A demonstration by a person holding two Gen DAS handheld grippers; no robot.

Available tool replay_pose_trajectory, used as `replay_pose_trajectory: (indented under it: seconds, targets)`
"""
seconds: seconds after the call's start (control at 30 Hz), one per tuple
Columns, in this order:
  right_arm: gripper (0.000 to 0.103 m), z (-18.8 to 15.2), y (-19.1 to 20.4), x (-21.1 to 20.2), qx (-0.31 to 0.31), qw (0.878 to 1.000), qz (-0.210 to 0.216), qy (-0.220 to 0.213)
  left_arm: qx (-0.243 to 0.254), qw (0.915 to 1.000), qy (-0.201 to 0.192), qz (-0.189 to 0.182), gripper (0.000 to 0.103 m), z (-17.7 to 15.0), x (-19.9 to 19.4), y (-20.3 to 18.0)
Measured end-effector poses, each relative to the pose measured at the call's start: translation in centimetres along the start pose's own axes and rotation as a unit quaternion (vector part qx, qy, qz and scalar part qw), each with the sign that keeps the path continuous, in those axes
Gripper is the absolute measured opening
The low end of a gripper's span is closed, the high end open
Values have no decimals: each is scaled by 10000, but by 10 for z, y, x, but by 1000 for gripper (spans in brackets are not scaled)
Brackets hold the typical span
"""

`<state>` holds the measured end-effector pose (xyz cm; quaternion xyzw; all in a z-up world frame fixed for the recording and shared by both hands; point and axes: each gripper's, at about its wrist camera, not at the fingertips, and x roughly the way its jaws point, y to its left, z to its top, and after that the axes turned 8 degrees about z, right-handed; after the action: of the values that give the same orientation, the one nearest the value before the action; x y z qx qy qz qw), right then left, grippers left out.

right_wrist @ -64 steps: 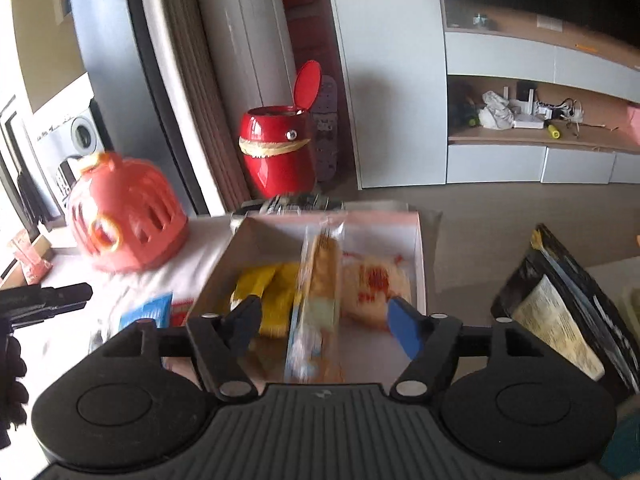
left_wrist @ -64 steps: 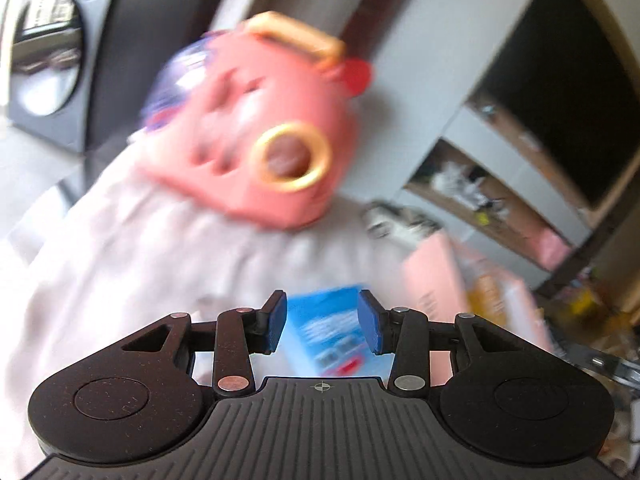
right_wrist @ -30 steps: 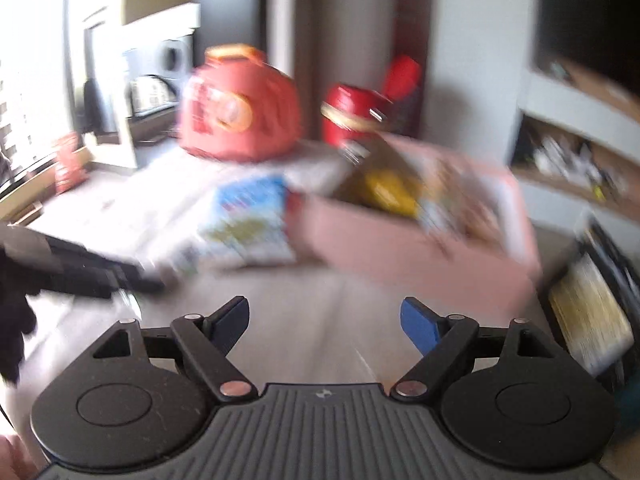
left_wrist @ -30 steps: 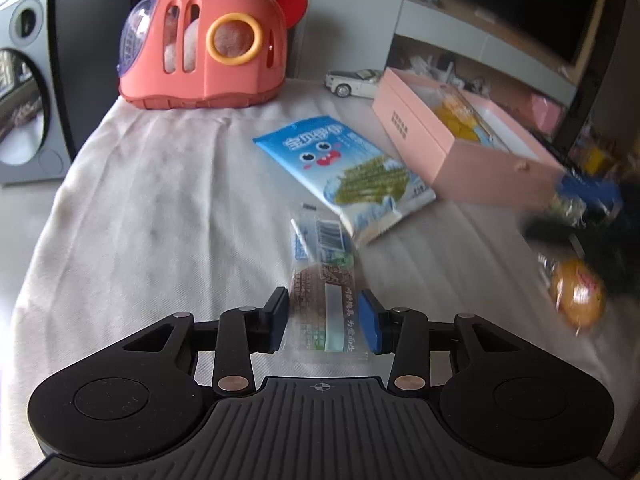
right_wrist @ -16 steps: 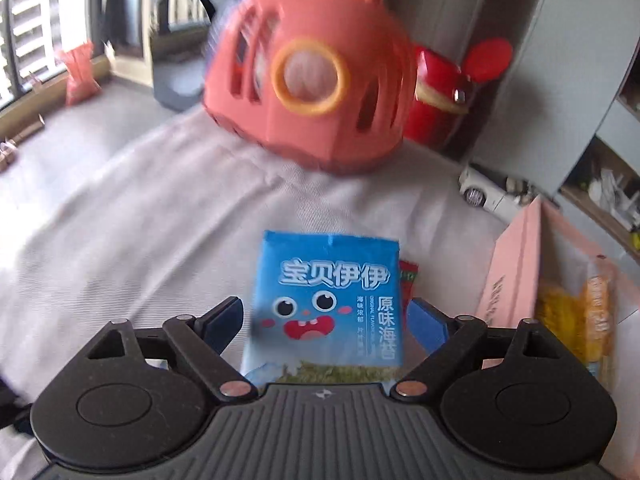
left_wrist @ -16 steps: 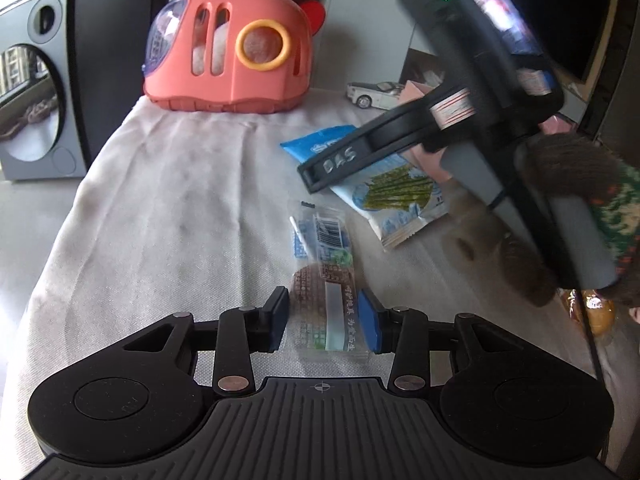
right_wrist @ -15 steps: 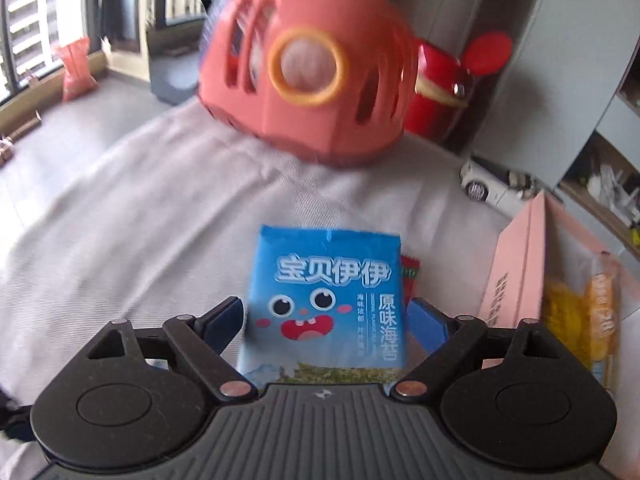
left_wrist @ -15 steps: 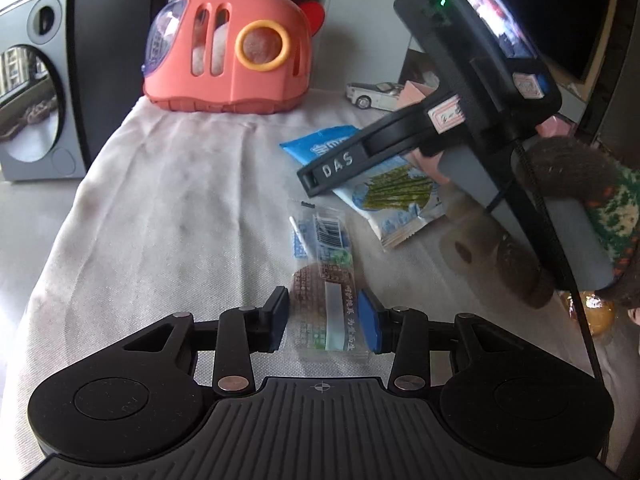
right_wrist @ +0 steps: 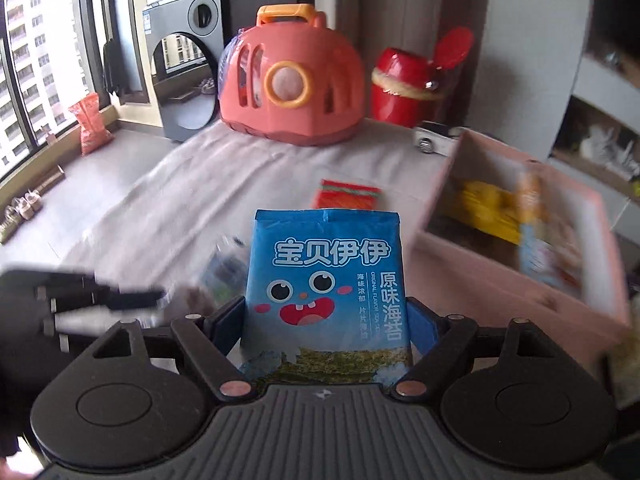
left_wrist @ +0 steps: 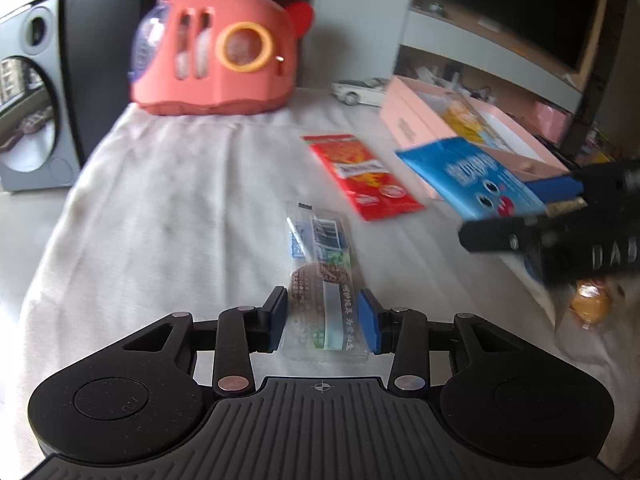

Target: Organize snacks

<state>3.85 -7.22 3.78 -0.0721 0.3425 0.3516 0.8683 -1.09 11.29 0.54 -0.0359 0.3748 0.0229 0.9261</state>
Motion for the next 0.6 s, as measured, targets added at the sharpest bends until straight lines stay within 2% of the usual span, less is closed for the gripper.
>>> replay_pose_trajectory:
  seconds: [0.17,0.23,0.37,0.6]
  targets:
    - [85,-34,-14,-17,-15,9985,-539,-102,386,9980,111,-489,44,-2,0,-30]
    - [86,-41,-23,-20,144,9987,-480,-112,484,9969,147,-611,45,-2,0,-39]
    - [87,-46,-37,-20,485,9987,-115,-49,487,9973,136,-540,45,-4,0,-44]
    - [87,-48,-33,-23,426,9987,-279,-47,534,9969,29,-571,46,-8,0,-45]
